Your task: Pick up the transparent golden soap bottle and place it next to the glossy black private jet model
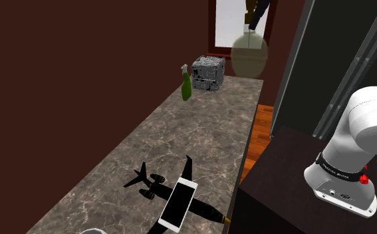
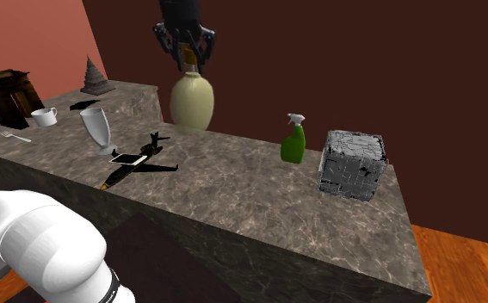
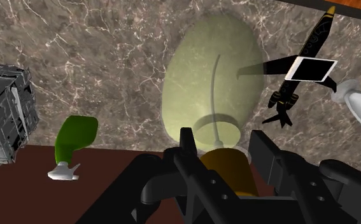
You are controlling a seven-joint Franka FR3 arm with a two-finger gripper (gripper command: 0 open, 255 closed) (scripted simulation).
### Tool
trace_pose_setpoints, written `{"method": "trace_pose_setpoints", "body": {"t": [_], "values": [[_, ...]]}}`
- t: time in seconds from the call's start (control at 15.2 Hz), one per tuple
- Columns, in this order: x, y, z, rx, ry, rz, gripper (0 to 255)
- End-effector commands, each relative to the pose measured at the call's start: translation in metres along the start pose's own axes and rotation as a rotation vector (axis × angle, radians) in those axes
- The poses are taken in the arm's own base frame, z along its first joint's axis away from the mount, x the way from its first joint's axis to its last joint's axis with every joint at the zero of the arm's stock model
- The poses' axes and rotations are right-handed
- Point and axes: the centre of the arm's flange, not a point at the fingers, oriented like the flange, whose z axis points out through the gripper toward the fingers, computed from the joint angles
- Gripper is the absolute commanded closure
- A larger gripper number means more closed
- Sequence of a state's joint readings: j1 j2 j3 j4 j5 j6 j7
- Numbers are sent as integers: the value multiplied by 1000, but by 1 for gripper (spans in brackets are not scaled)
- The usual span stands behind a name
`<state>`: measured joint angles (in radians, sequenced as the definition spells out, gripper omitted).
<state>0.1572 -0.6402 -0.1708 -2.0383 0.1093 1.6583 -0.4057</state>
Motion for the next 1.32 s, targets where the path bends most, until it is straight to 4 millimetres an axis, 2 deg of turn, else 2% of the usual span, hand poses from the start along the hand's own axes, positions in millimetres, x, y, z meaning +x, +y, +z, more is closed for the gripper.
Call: {"method": "trace_pose_setpoints", "body": {"t": [0.0,1.25], "values": [[1,-28,2,-1,0,2,255],[20,-276,32,-1,0,2,255]]}}
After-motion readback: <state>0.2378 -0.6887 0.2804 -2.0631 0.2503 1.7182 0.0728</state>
